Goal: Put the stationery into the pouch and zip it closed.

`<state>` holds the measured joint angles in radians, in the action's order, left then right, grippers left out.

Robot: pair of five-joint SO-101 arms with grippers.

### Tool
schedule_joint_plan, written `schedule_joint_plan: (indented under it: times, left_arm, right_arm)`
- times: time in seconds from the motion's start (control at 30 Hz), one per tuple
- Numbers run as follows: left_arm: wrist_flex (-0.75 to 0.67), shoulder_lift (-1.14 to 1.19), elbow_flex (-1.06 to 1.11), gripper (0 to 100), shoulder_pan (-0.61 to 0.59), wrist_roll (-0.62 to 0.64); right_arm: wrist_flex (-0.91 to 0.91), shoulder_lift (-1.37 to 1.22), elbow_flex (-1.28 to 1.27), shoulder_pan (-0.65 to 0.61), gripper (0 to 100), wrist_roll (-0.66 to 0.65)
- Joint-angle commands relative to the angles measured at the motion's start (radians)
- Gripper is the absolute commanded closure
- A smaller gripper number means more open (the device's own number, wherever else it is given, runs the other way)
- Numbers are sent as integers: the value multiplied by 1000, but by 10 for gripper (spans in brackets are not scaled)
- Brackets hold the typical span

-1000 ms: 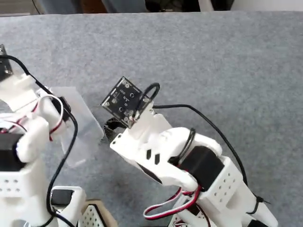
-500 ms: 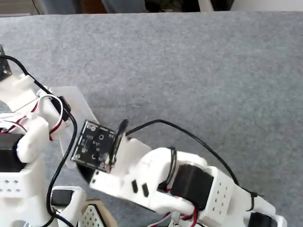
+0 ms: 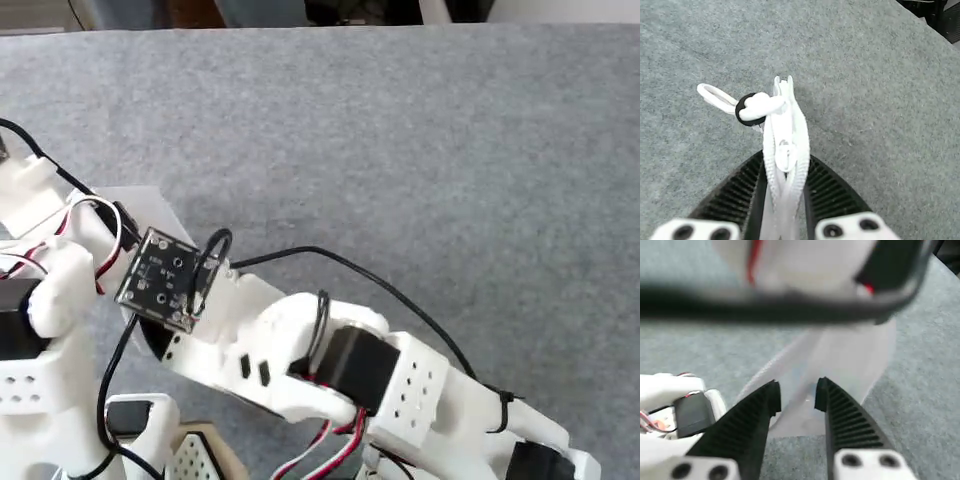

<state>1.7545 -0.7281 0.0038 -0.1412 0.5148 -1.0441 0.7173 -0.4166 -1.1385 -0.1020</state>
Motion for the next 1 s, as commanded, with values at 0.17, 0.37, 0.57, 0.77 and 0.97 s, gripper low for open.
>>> schedule_joint_plan:
  times: [0.17, 0.37, 0.57, 0.77, 0.97]
  left_arm:
    - [3, 2, -21, 971, -13, 11]
    - [3, 2, -25, 971, -13, 11]
    - [3, 2, -31, 971, -13, 11]
    - [3, 2, -31, 971, -15, 11]
    - [5, -71, -71, 971, -4, 11]
  right_arm:
    - [-6, -2, -1, 17, 857, -11]
    - [-107, -2, -7, 34, 857, -11]
    - [-112, -2, -111, 115, 857, -11]
    - [-109, -4, -163, 201, 857, -11]
    - [2, -8, -259, 224, 858, -11]
